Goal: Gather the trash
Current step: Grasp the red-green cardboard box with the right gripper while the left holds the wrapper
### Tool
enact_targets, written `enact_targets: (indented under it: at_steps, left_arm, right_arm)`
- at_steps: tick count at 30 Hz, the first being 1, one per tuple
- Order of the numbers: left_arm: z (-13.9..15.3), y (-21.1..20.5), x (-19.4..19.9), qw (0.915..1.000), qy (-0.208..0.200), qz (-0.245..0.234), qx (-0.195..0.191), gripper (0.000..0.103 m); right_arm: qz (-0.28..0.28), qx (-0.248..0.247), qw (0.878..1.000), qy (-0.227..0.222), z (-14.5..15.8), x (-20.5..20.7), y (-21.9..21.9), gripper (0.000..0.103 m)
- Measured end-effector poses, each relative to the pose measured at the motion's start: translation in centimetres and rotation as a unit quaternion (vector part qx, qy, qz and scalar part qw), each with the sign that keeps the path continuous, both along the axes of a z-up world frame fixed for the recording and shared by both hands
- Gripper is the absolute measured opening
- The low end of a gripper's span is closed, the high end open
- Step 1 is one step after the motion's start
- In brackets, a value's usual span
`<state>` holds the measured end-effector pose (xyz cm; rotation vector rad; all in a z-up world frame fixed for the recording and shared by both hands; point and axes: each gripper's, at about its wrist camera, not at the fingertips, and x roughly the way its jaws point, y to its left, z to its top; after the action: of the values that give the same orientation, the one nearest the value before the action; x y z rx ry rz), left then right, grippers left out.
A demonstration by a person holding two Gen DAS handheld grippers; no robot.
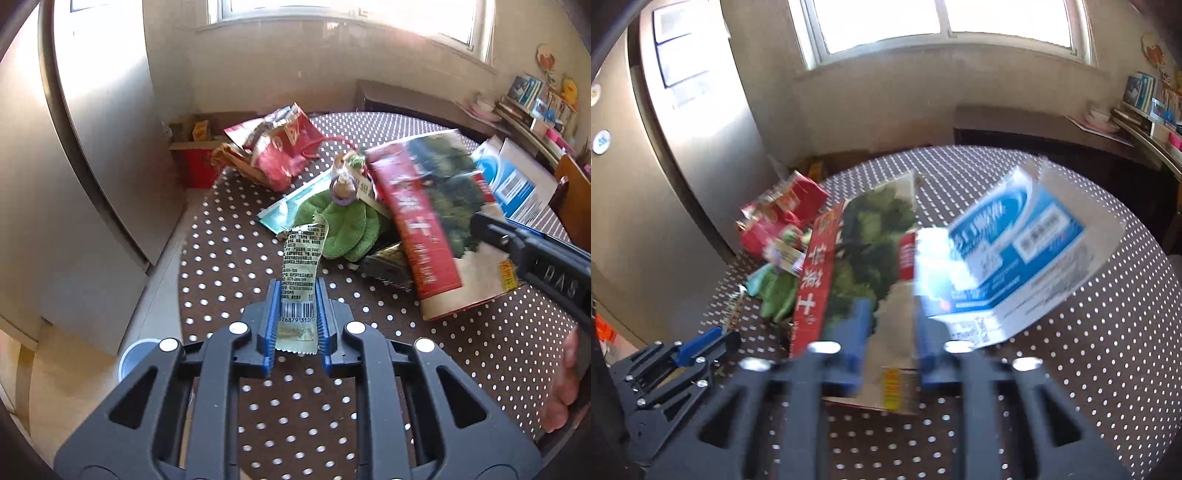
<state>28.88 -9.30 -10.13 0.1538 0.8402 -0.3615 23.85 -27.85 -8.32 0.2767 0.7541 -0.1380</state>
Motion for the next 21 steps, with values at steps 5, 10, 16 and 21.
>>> enact_targets:
  at_steps: [5,10,16,21]
  left_arm:
    - [0.6,0.8,0.1,0.9997,-0.007,0.014,-0.018,0.019]
    - [1.3,1.9,-0.6,0.9992,-0.016,0.024,-0.026,0.019]
    - [2.3,3.6,-1.1,0.9980,-0.028,0.042,-0.038,0.019]
    - [3.4,5.8,-2.0,0.9963,-0.046,0.058,-0.045,0.019]
  right_arm:
    - [-0.006,0.025,0.999,-0.025,0.9,-0.7,-0.7,0.008]
    - [-0.013,0.025,0.998,-0.059,3.0,-2.8,-0.8,0.004]
    - [-0.001,0.008,0.996,-0.085,5.1,-4.1,0.2,0.004]
    - [0.017,0.004,0.994,-0.104,6.5,-4.7,1.9,0.004]
